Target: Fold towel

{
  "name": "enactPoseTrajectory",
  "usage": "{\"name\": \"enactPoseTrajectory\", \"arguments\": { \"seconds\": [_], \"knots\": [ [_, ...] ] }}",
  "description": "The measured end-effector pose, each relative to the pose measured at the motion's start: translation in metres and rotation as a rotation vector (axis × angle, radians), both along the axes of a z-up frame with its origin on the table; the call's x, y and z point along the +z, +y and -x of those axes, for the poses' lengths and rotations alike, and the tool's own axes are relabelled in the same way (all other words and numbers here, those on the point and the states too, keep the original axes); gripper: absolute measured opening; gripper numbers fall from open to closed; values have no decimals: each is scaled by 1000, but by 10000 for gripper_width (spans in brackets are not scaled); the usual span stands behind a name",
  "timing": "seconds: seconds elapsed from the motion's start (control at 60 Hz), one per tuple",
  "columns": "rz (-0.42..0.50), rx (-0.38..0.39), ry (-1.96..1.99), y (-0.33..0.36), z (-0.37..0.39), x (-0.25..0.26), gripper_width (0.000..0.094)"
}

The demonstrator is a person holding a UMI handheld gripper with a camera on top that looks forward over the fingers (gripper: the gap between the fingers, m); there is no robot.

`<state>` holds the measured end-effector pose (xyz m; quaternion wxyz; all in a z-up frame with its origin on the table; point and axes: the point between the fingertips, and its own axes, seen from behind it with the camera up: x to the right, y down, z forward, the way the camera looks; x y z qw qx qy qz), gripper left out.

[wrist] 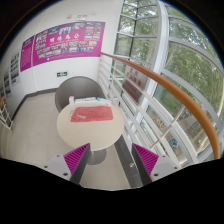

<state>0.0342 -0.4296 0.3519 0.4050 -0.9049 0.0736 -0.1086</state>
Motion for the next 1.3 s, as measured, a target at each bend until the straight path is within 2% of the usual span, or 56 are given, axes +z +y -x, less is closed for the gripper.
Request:
{"name": "enactPoseTrajectory", "arguments": {
  "seconds": [0.017,0.1,0.117,0.217,0.35,0.483,0.617,0.817,0.983,1.1,1.183,1.267,1.3],
  "knots": [
    [-4,0,-2,12,-2,-17,856],
    [23,-13,8,1,2,-21,856],
    [21,-10,10,7,-7,-41,856],
    [61,-16,17,5,2,-58,857],
    [62,22,25,20,2,-104,859],
    [75,80,71,54,53,-144,857],
    [48,163,139,126,109,-183,856],
    [-37,255,166,292,176,-224,863],
    [-51,248,125,427,195,-276,860],
    [-22,242,63,487,189,-318,856],
    [16,245,38,514,188,-348,820],
    [41,260,42,525,185,-368,733],
    [14,276,51,529,188,-365,691]
  ]
}}
